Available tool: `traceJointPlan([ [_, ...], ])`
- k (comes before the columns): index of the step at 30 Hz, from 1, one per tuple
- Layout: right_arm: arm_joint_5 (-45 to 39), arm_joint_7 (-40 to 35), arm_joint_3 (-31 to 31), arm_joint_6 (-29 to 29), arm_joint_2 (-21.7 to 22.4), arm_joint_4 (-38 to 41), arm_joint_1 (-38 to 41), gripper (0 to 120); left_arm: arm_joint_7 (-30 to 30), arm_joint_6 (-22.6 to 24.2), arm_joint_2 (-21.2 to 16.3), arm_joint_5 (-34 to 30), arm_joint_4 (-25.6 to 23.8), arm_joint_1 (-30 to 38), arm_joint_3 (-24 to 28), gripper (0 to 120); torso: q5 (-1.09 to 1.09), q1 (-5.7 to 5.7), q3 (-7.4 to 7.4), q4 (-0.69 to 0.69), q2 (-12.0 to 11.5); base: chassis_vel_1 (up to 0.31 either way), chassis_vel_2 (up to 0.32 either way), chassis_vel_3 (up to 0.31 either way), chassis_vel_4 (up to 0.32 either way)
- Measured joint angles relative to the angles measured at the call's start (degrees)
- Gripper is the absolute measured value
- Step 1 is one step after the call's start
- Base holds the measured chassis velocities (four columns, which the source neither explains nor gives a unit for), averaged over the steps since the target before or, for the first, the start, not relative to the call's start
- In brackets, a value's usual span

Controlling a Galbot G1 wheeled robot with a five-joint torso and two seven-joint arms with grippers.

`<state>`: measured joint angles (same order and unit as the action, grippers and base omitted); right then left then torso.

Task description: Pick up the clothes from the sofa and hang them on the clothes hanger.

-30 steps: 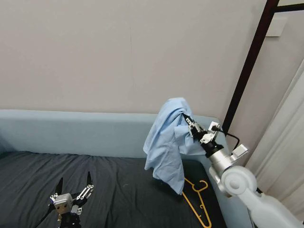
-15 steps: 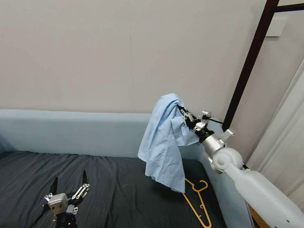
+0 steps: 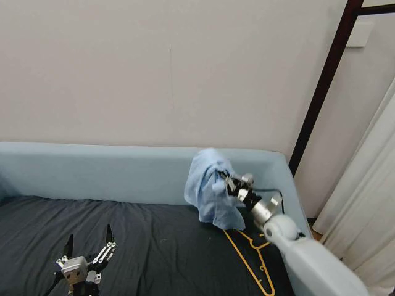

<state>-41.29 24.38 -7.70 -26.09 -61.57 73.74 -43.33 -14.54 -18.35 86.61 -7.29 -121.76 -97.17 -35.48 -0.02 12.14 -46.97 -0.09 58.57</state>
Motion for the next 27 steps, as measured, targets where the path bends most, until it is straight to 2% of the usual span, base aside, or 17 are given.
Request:
traceJointPlan([
  [4,6.6,-0.6,0.0,-3.7,-3.4,-5.6,-9.3,0,0.0,0.2,-0.5,-0.9,1.0,0.9,-1.0,100,-0.02,0.00,0.01,-0.01,0.0,0.000,0.000,0.000,0.000],
  [11,12.7,-2.0,-0.4,-5.1,-5.7,-10.2,-13.2,0,0.0,0.4,-1.3,-1.7,2.0,1.8,-1.3,100,-0.03,-0.01,0.02,0.01,0.0,0.000,0.000,0.000,0.000],
  [15,15.8,-0.6,-1.6,-5.0,-4.2,-7.6,-15.0,15,0.0,0.5,-2.3,-2.4,3.0,2.7,-1.6,100,-0.04,-0.01,0.02,0.02,0.0,0.000,0.000,0.000,0.000],
  [16,15.8,-0.6,-1.6,-5.0,-4.2,-7.6,-15.0,15,0.0,0.5,-2.3,-2.4,3.0,2.7,-1.6,100,-0.04,-0.01,0.02,0.02,0.0,0.000,0.000,0.000,0.000],
  [19,16.3,5.2,-2.1,-5.6,-1.4,-3.7,-16.6,30,0.0,0.6,-2.9,-2.7,3.6,3.2,-1.7,100,-0.03,-0.01,0.01,0.02,0.0,0.000,0.000,0.000,0.000],
  [21,16.3,7.5,-1.9,-5.8,-0.4,-2.4,-17.1,33,0.0,0.6,-3.0,-2.8,3.8,3.4,-1.7,100,-0.04,-0.01,0.01,0.02,0.0,0.000,0.000,0.000,0.000],
  [25,14.3,12.7,-0.5,-5.8,3.9,3.0,-19.6,52,0.0,0.8,-3.5,-2.9,4.3,3.9,-1.5,100,-0.04,0.00,0.01,0.01,0.0,0.000,0.000,0.000,0.000],
  [27,12.4,12.4,-0.1,-4.6,5.1,5.0,-20.3,54,0.0,0.9,-3.6,-2.9,4.4,4.1,-1.4,100,-0.03,0.00,0.01,0.00,0.0,0.000,0.000,0.000,0.000],
])
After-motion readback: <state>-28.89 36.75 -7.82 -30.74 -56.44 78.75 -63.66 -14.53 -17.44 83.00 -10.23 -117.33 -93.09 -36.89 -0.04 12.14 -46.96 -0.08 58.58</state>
